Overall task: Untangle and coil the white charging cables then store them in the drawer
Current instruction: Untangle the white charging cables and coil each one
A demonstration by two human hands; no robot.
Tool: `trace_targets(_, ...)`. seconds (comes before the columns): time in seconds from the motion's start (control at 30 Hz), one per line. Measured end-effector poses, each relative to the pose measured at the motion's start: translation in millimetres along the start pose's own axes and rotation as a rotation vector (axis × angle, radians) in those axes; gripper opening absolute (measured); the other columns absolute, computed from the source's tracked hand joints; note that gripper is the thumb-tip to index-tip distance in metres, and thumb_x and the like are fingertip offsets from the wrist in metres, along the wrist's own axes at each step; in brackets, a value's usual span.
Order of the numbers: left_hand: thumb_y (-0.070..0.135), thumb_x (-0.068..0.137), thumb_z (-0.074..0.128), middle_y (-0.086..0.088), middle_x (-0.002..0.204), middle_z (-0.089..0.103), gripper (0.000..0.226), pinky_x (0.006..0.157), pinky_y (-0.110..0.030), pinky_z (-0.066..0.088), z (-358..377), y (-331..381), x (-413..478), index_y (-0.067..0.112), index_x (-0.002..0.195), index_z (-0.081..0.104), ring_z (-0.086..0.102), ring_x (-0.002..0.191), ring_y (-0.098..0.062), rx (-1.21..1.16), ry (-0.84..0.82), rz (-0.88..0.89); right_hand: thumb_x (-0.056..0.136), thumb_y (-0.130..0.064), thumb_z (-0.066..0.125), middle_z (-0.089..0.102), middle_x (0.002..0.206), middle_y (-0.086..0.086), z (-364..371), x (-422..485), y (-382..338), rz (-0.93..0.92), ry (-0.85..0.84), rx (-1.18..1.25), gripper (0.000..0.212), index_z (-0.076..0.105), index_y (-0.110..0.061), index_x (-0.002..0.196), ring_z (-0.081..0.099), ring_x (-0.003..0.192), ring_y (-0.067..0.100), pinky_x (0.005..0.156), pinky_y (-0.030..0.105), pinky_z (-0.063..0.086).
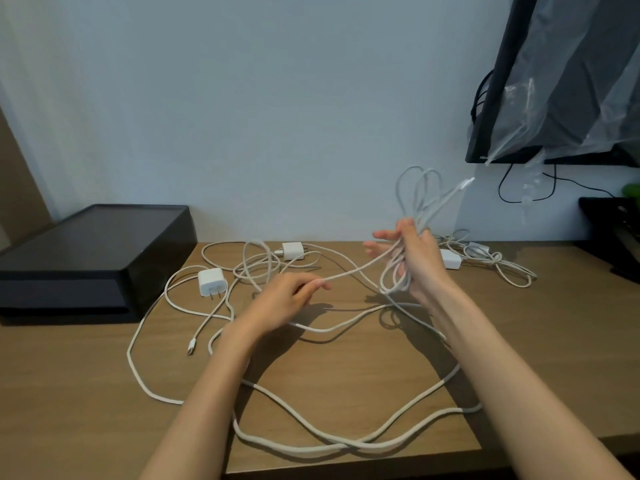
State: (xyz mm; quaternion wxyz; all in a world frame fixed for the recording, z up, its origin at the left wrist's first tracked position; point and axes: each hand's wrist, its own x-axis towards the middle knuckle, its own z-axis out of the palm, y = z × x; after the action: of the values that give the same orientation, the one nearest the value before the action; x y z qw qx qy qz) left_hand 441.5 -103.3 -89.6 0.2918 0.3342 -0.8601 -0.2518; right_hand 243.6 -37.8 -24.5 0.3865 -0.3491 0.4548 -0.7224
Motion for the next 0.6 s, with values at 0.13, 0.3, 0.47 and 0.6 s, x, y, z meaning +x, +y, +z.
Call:
trace_targets(0.13, 0.035, 0.099, 0.042, 0.01, 0.063, 0.054, 0.026, 0.054, -0.018, 0.03, -4.6, -2.6, -0.5, 0.032, 0.1, 0.068, 0.043, 0.053, -0.002, 0.02, 0.083, -0.063, 0.104, -0.019, 0.034, 0.032, 0.042, -0.004, -10.3, -0.5, -4.8, 0.107, -0.091, 0.327, 0.03, 0.041, -0.011, 0.076, 0.04, 0.034, 0.007, 0.052, 0.028, 0.057)
trace_targets(0.3, 0.044, 0.093, 0.048, 0.012, 0.091, 0.068, 0.026, 0.072, -0.03, 0.041, -9.0, -7.7, -3.1, 0.033, 0.096, 0.071, 0.054, 0.076, -0.002, 0.133, 0.127, -0.105, 0.103, -0.025, 0.039, 0.033, 0.048, -0.007, -21.1, -4.5, 5.3, 0.039, -0.162, -0.142, 0.024, 0.046, -0.014, 0.083, 0.026, 0.035, 0.004, 0.033, 0.016, 0.023)
trace_targets(0.47, 0.045, 0.084, 0.06, 0.015, 0.073, 0.06, 0.024, 0.076, -0.036, 0.044, -19.4, -11.9, -2.6, 0.027, 0.093, 0.074, 0.054, 0.073, -0.009, 0.259, 0.367, -0.07, 0.101, -0.017, 0.038, 0.05, 0.066, -0.007, -36.4, -6.8, 6.3, -0.305, -0.312, -1.235, 0.017, 0.052, -0.015, 0.091, 0.046, 0.057, 0.011, 0.052, 0.027, 0.035)
trace_targets(0.6, 0.044, 0.084, 0.06, 0.012, 0.081, 0.064, 0.02, 0.082, -0.038, 0.038, -20.5, -8.1, -3.5, 0.03, 0.092, 0.072, 0.054, 0.082, -0.011, 0.218, 0.424, -0.045, 0.097, -0.013, 0.038, 0.06, 0.076, 0.007, -40.9, -7.2, 11.9, -0.297, -0.339, -1.456, 0.014, 0.05, -0.016, 0.09, 0.056, 0.071, 0.028, 0.061, 0.033, 0.041)
